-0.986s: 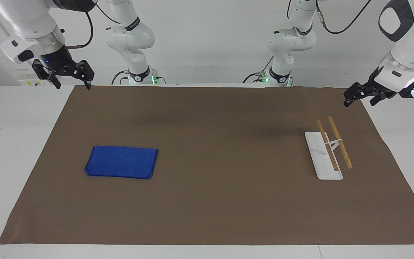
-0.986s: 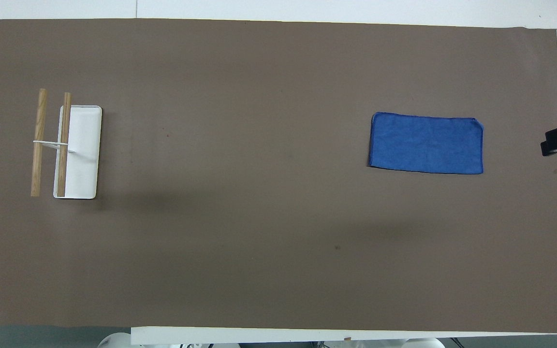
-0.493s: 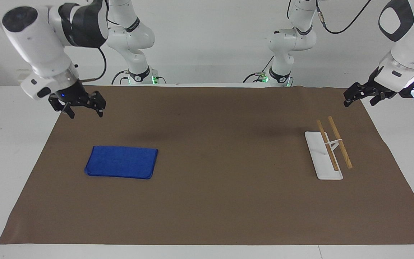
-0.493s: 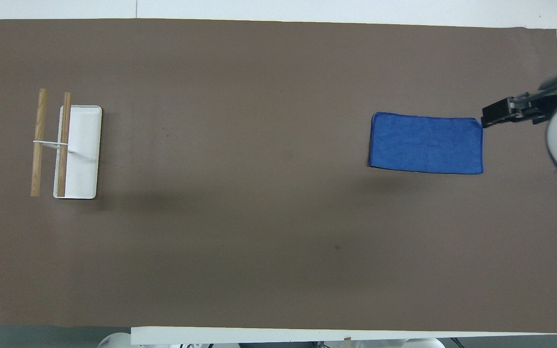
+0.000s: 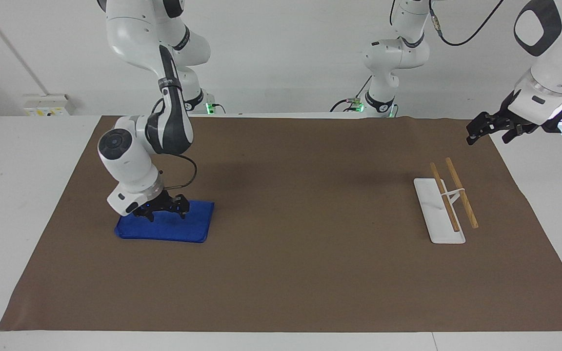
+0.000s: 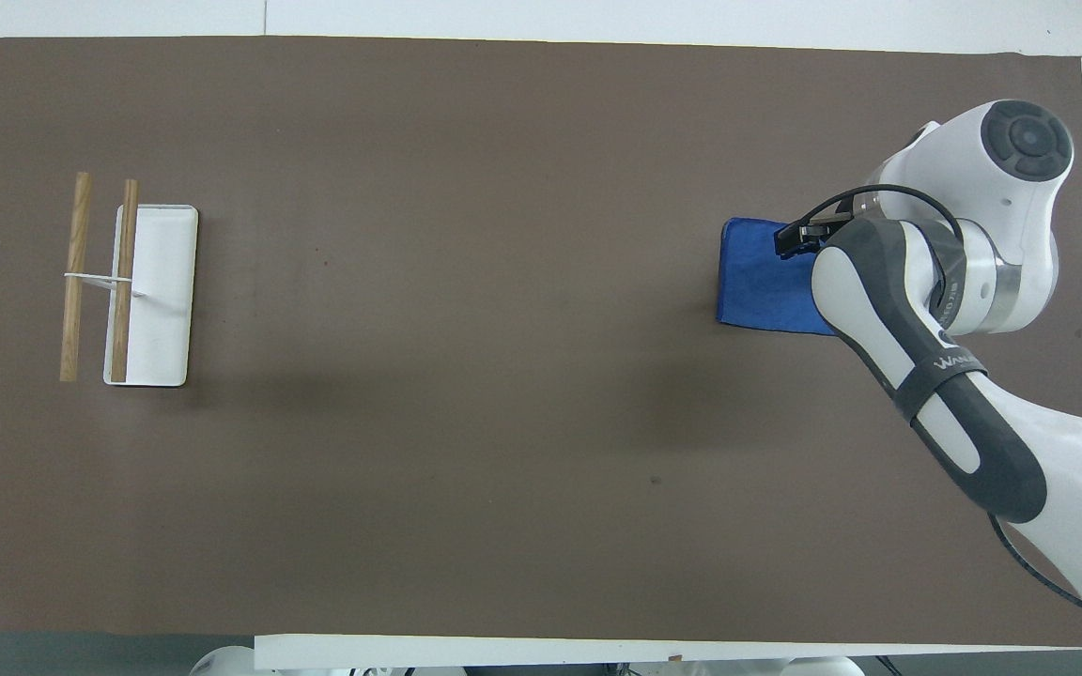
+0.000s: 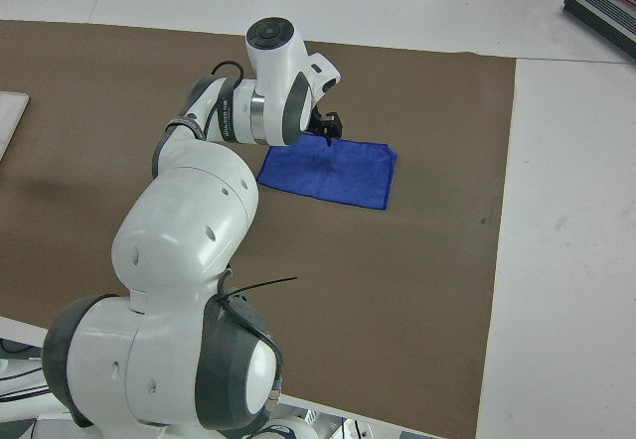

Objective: Right arm passes towel to left arm to hang
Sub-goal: 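Reach the right gripper down onto the blue towel and grasp it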

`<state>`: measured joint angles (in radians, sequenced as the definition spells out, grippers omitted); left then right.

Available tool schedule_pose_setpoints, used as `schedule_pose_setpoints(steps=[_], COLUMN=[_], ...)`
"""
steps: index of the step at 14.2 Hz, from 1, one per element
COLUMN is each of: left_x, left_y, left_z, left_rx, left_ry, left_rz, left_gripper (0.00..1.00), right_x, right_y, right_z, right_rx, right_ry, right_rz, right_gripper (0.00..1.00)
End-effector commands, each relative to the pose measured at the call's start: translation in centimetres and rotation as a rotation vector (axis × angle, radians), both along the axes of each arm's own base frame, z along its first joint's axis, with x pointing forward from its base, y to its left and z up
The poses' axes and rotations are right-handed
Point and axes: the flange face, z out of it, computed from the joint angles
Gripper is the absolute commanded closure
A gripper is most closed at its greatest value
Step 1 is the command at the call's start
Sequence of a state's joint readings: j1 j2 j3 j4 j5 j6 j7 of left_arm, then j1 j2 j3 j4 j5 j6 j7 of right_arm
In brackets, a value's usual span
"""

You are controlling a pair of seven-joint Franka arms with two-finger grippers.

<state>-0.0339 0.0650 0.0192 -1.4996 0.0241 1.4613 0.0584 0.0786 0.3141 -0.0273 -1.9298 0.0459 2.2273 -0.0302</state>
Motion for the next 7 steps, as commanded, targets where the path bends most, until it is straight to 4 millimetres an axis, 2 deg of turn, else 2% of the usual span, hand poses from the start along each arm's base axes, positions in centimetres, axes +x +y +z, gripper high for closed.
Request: schedule_pose_setpoints(steps=[1, 7], left_x=[-0.7, -0.7], left_y=[0.2, 0.2], left_z=[0.1, 0.1], left_rx=[0.02, 0.02], left_ry=[0.004, 0.004], left_rz=[-0.005, -0.005], left_gripper=[0.0, 0.0], right_x=[-1.4, -3.3], right_y=[-2.1, -3.6], right_z=[-1.2, -3.7], right_rx=[0.009, 0.007], right_ry=[-0.015, 0.007], right_rz=[-0.046, -0.074], right_gripper=[0.0, 0.0])
